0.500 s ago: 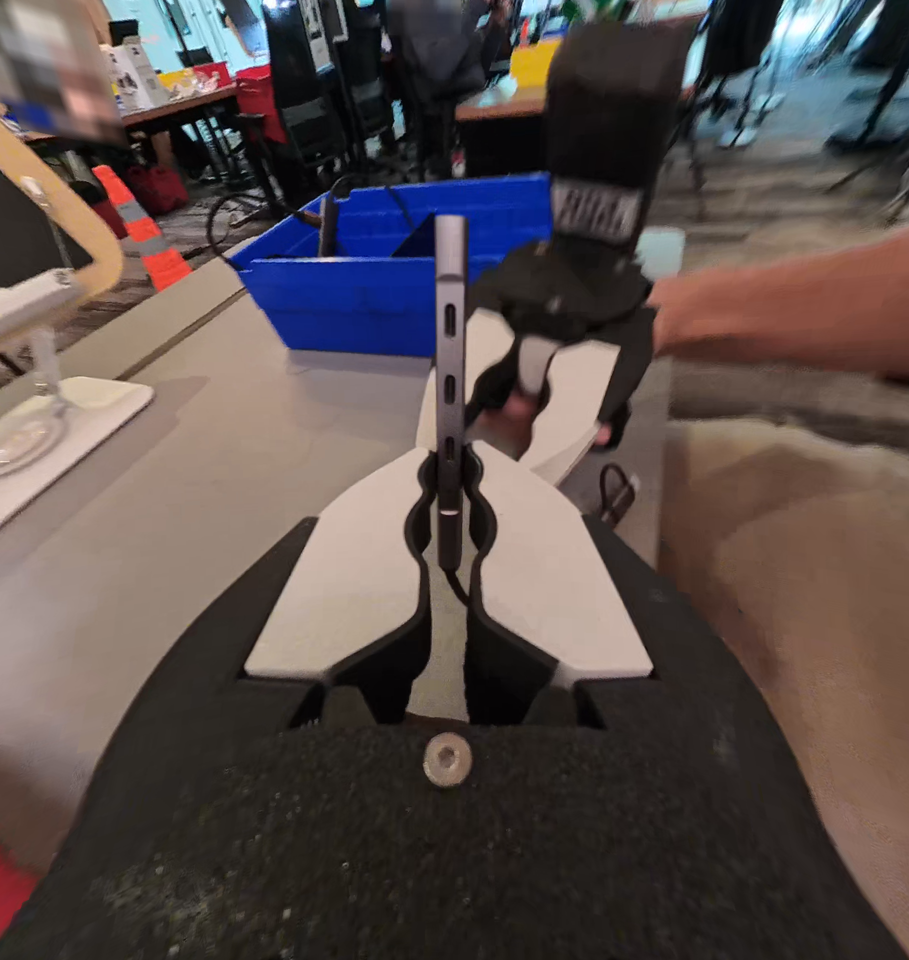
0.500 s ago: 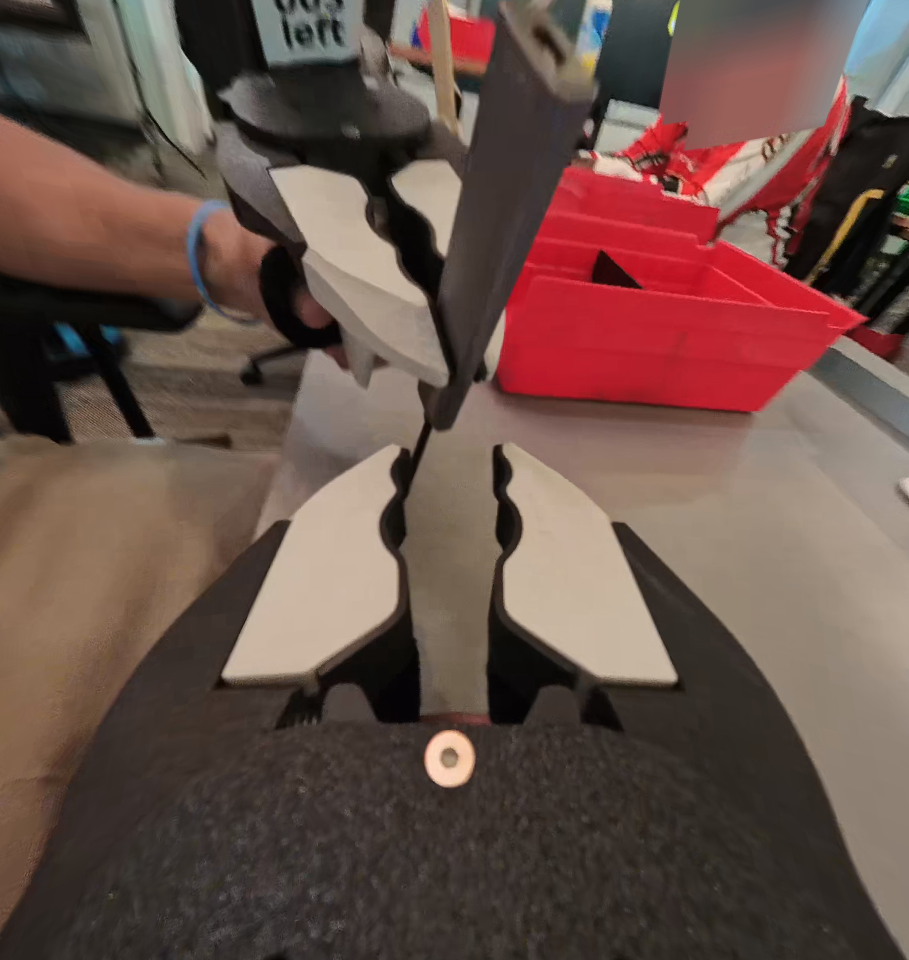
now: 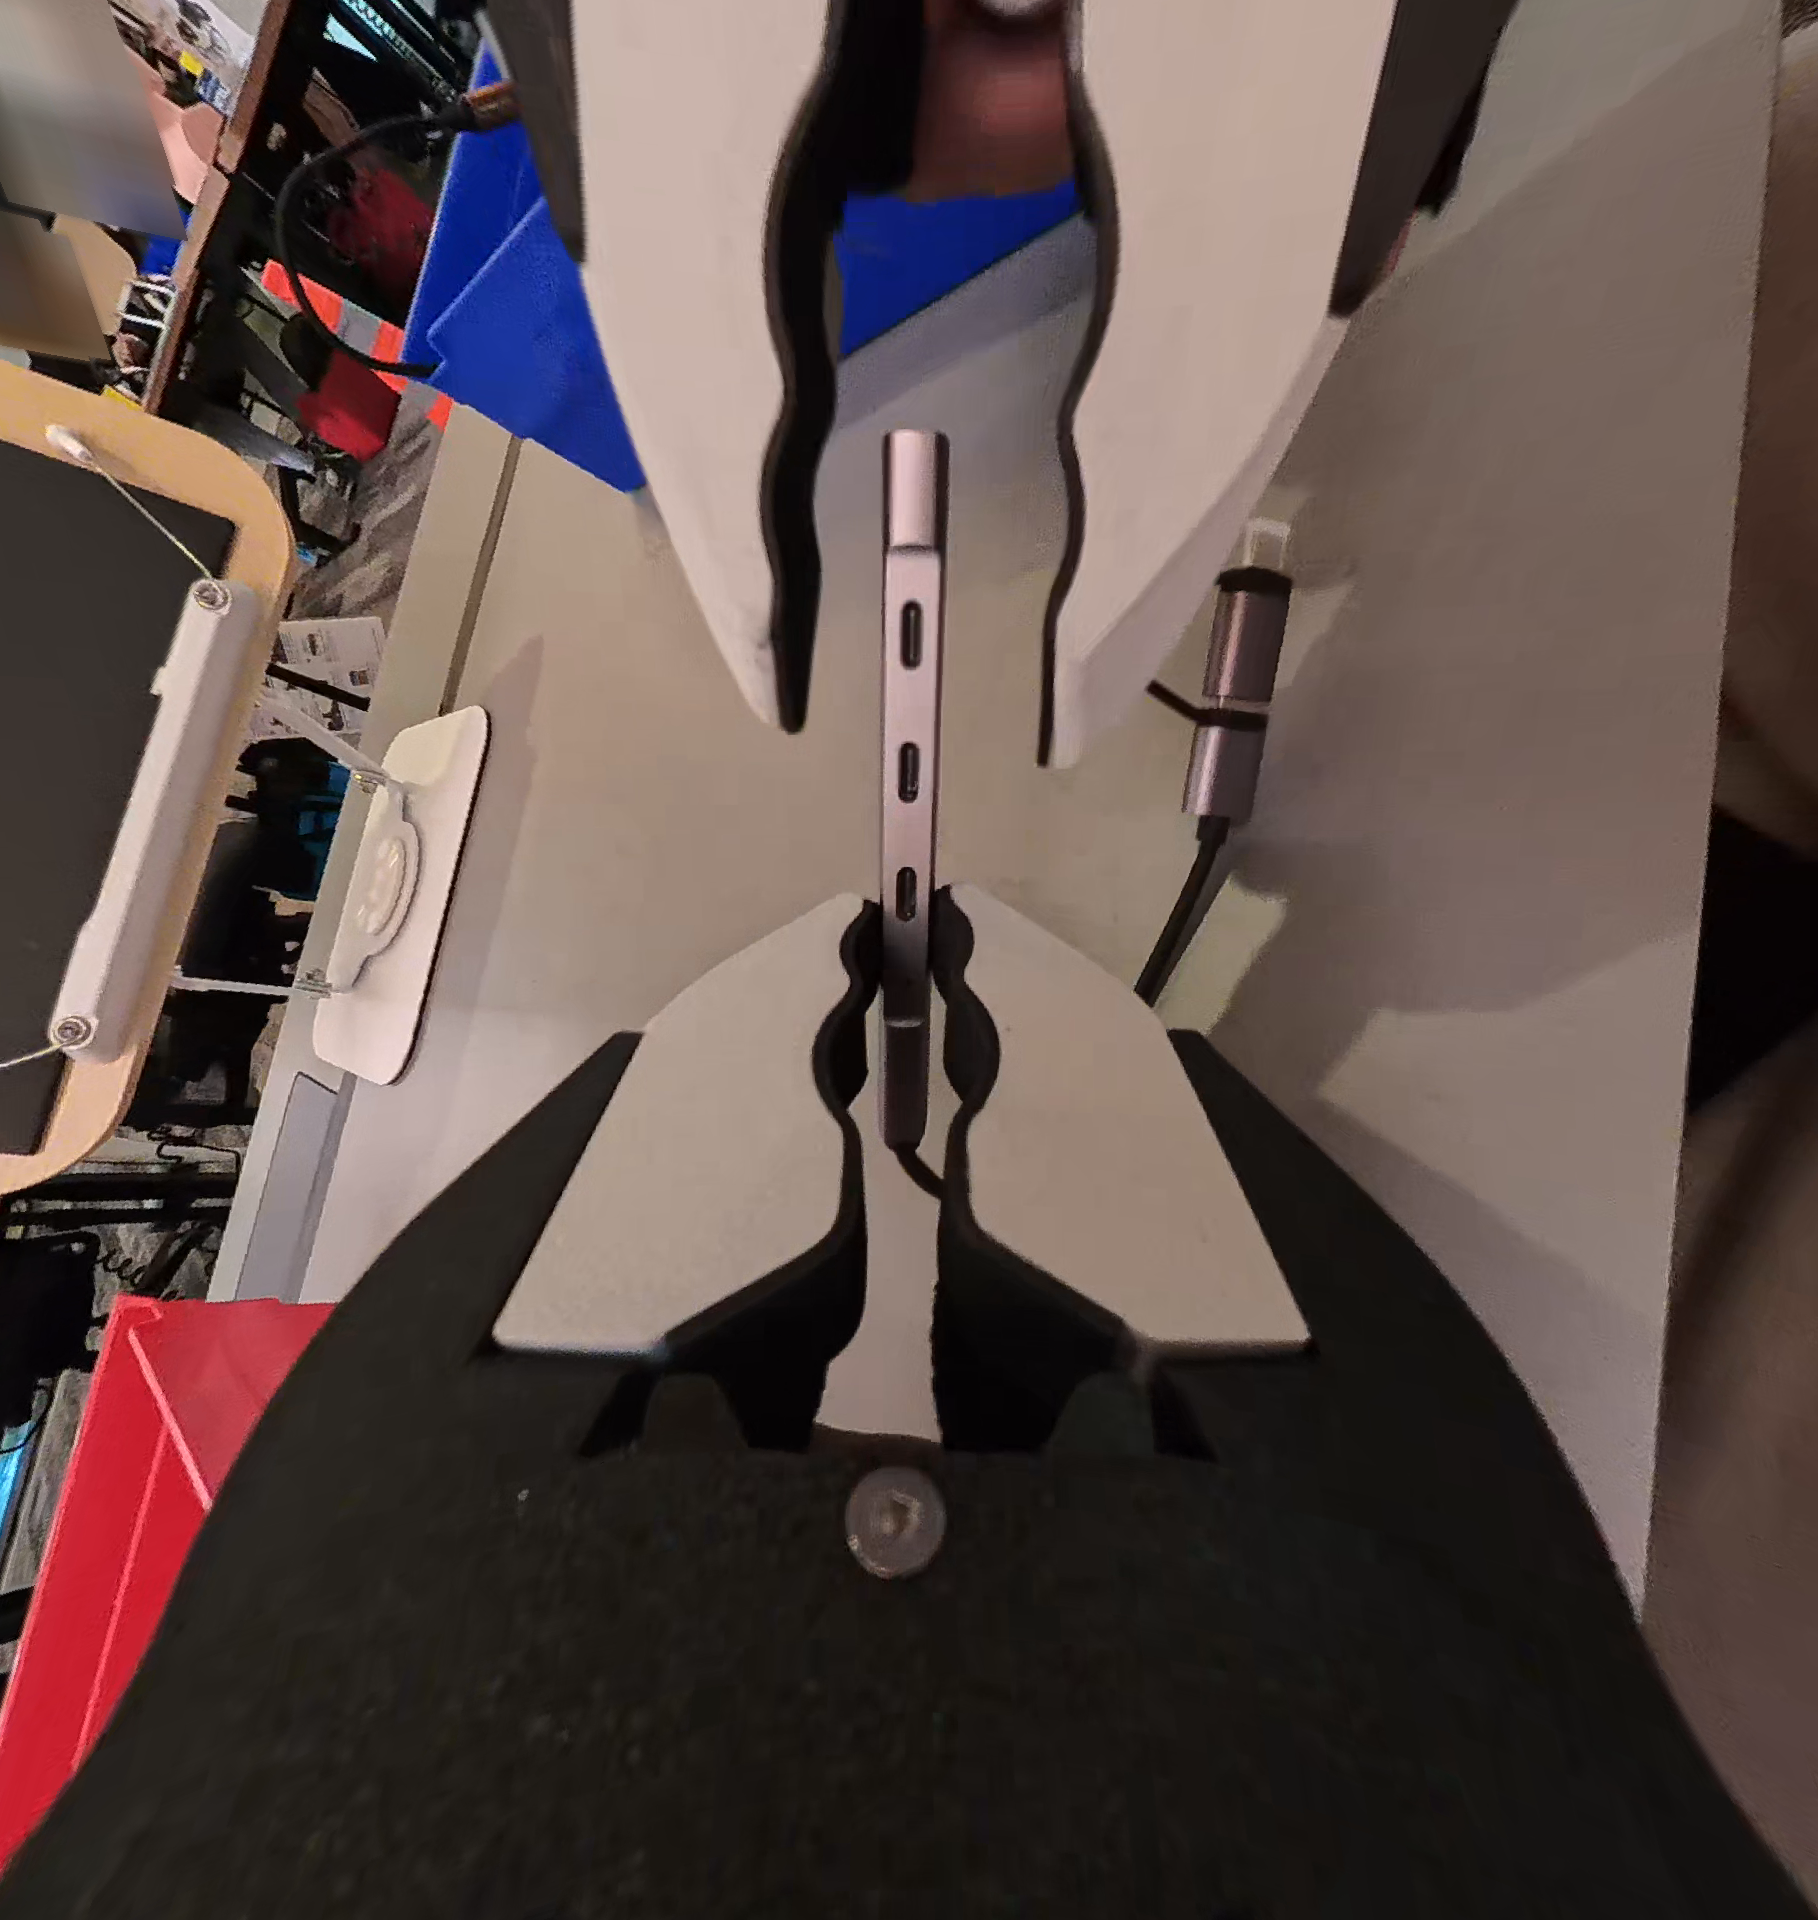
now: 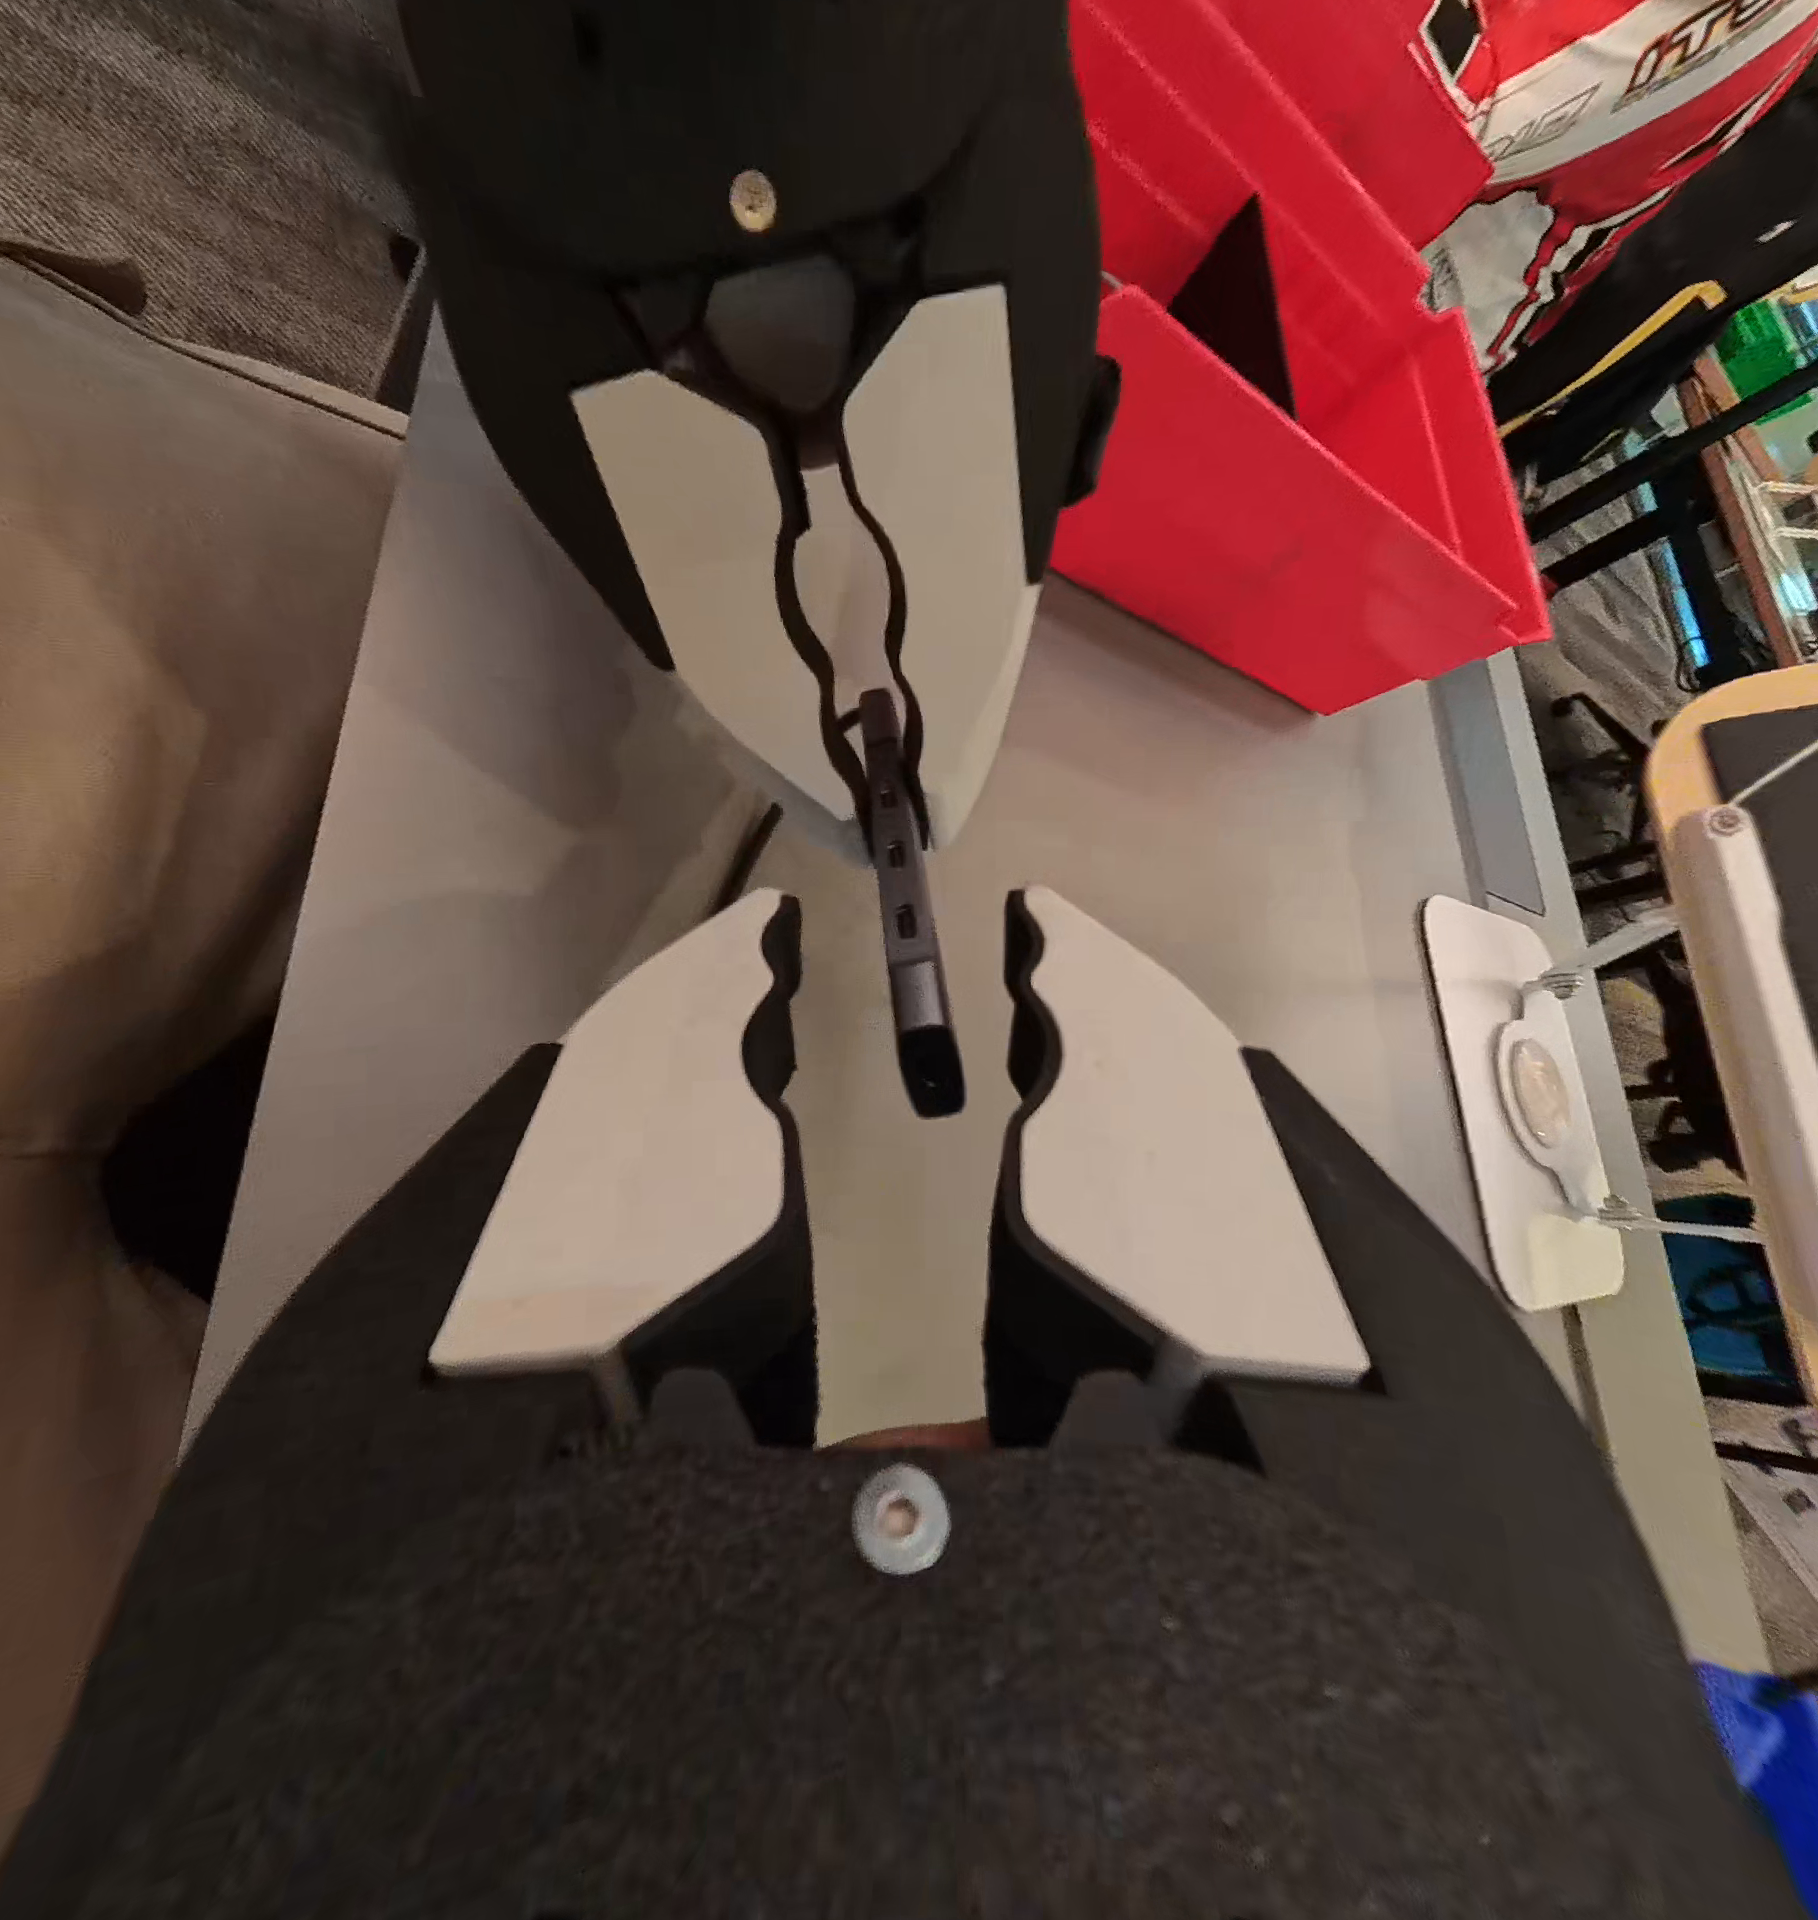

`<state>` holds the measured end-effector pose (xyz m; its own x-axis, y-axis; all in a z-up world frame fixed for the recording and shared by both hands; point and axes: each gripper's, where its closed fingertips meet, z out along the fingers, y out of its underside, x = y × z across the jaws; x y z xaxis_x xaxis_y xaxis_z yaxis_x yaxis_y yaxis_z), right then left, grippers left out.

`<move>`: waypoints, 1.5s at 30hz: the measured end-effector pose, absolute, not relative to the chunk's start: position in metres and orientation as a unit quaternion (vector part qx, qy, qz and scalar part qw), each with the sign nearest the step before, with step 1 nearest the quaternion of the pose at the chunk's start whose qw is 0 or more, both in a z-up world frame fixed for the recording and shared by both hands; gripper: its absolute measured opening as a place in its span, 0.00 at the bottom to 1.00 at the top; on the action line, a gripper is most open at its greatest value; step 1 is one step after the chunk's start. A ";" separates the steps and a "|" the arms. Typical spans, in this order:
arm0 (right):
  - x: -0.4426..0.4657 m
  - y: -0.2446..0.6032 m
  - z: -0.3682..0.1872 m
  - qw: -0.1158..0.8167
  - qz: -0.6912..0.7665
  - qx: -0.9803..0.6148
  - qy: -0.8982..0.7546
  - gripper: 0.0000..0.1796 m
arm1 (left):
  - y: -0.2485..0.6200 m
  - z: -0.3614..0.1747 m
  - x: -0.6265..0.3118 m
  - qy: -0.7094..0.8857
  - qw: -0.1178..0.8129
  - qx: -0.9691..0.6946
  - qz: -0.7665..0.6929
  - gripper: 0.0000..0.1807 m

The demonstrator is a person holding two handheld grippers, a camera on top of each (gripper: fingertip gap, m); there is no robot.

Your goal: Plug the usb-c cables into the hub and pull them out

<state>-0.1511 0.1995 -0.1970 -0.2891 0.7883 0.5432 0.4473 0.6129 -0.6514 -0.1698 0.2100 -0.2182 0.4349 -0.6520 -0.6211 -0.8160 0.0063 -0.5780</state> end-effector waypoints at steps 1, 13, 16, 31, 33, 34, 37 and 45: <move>-0.152 0.199 -0.198 0.447 0.197 -0.393 -0.779 0.19 | 0.209 -0.218 -0.169 0.527 0.479 -0.696 0.087 0.05; -0.159 0.209 -0.214 0.498 0.142 -0.350 -0.780 0.05 | 0.215 -0.221 -0.170 0.517 0.495 -0.693 0.088 0.06; -0.164 0.216 -0.220 0.507 0.126 -0.360 -0.773 0.05 | 0.219 -0.226 -0.178 0.519 0.480 -0.697 0.118 0.06; -0.177 0.230 -0.225 0.555 0.103 -0.333 -0.755 0.05 | 0.235 -0.230 -0.188 0.484 0.503 -0.709 0.095 0.08; -0.187 0.248 -0.219 0.570 0.068 -0.315 -0.756 0.05 | 0.246 -0.223 -0.202 0.437 0.521 -0.727 0.096 0.09; -0.193 0.265 -0.214 0.583 0.041 -0.311 -0.749 0.05 | 0.252 -0.214 -0.215 0.400 0.534 -0.737 0.105 0.11; -0.210 0.329 -0.188 0.634 -0.017 -0.323 -0.703 0.05 | 0.250 -0.184 -0.248 0.260 0.568 -0.778 0.065 0.15; -0.234 0.416 -0.194 0.685 -0.081 -0.329 -0.645 0.05 | 0.143 -0.227 -0.215 0.040 0.463 -0.833 -0.300 0.22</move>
